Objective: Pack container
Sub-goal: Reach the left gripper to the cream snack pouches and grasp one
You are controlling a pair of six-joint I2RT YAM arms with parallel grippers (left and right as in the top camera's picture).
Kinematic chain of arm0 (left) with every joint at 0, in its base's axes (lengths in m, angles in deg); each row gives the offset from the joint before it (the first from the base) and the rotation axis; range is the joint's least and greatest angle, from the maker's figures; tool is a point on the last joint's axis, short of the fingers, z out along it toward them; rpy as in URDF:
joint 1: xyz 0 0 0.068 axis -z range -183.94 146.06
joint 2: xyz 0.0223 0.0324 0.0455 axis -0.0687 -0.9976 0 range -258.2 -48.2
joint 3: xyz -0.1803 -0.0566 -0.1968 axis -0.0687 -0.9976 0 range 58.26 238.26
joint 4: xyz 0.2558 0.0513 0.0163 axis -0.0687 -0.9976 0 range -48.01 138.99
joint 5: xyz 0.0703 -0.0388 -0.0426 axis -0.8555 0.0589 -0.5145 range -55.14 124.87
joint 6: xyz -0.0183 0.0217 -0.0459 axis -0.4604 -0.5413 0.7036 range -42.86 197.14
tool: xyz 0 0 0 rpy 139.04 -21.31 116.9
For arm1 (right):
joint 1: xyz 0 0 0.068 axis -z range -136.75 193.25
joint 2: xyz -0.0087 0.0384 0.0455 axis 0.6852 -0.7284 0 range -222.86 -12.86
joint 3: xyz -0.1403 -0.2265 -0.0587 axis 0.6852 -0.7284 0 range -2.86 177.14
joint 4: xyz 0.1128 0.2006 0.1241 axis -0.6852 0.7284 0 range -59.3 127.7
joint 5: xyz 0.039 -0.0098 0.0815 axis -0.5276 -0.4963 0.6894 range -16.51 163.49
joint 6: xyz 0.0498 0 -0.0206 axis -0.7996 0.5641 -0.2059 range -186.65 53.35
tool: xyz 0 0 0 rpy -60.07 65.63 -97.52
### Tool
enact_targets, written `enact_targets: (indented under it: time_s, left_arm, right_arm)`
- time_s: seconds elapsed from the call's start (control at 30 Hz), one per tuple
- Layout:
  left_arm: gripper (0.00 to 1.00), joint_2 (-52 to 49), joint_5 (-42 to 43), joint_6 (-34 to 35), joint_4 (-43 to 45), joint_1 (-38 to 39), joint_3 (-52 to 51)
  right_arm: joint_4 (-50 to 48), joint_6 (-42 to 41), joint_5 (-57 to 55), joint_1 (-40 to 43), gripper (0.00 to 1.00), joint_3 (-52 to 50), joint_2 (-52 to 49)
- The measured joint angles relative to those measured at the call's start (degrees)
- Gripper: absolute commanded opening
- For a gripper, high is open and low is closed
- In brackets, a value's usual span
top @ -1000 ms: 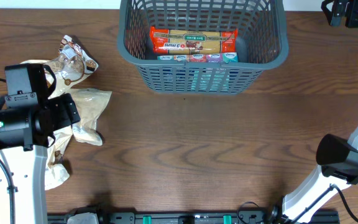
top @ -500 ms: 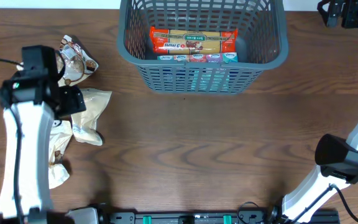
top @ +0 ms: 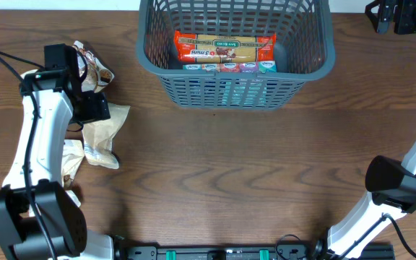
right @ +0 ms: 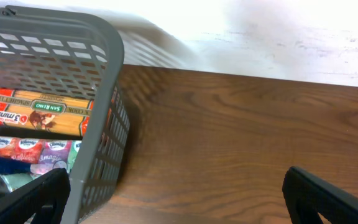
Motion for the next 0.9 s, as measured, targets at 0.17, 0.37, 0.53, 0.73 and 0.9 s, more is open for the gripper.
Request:
enact_targets:
  time_s: [0.17, 0.37, 0.53, 0.73, 0.9]
  left_arm:
    - [0.99, -1.7, 1.4, -0.9, 2.6, 0.0, -2.6]
    - [0.99, -2.0, 2.9, -2.3, 7.3, 0.0, -8.0]
    - [0.99, -2.0, 4.1, -4.3, 10.5, 0.0, -11.3]
    - [0.99, -2.0, 4.9, -5.6, 16.2, 0.0, -15.0]
    - [0.99, -2.0, 5.2, -6.2, 19.1, 0.0, -17.0]
  right_arm:
    - [0.0, 0.6, 0.0, 0.0, 0.99, 0.0, 0.0]
    - [0.0, 0.9, 0.0, 0.0, 0.99, 0.0, 0.0]
    - [0.0, 0.9, 0.0, 0.0, 0.99, 0.0, 0.0]
    - [0.7, 1.2, 0.0, 0.0, 0.99, 0.0, 0.0]
    - [1.1, 1.6, 0.0, 0.0, 0.99, 0.0, 0.0]
